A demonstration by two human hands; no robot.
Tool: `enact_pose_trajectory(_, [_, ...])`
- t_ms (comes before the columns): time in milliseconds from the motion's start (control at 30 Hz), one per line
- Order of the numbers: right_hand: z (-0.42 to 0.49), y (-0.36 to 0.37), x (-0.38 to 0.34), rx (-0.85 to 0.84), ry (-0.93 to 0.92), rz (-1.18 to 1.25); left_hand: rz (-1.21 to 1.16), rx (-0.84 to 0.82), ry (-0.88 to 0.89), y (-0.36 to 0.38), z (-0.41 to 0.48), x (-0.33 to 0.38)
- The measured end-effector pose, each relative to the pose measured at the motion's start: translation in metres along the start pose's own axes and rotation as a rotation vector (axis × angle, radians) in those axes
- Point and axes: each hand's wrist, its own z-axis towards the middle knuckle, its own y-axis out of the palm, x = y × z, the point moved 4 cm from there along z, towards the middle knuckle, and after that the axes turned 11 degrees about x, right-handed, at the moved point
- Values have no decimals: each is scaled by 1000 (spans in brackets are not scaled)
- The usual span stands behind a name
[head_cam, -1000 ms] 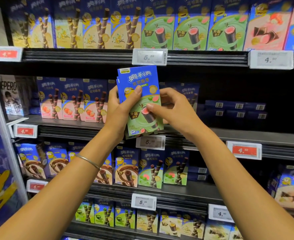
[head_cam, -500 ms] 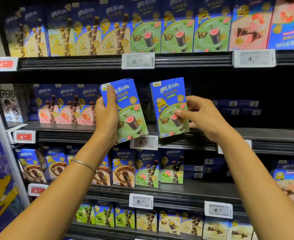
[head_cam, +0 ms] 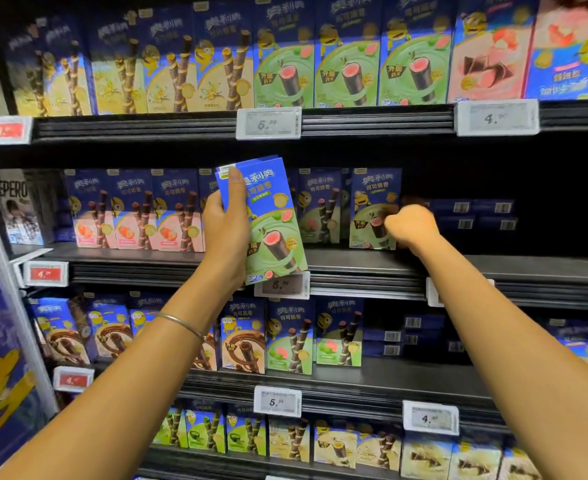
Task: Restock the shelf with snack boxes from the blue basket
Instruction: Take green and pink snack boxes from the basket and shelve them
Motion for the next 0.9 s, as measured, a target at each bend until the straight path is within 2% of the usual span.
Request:
enact_pose_trajectory(200, [7, 8, -17, -86, 30, -52, 43, -10, -4, 4, 2, 0])
enact_pose_trajectory(333, [12, 9, -25, 9, 14, -34, 68, -14, 0, 3, 5, 2])
enact_pose_trajectory(500, [14, 14, -23, 48, 67, 78, 54, -25, 15, 1, 8, 3])
enact_pose_trajectory(767, [11, 14, -23, 42, 87, 58, 45, -47, -7, -1, 11, 4])
enact_pose_trajectory(833, [-1, 4, -24, 94, 108, -13, 37, -56, -17, -2, 12, 2])
enact_pose_trajectory(900, [-17, -9, -37, 172, 49, 99, 26, -61, -20, -2, 15, 1])
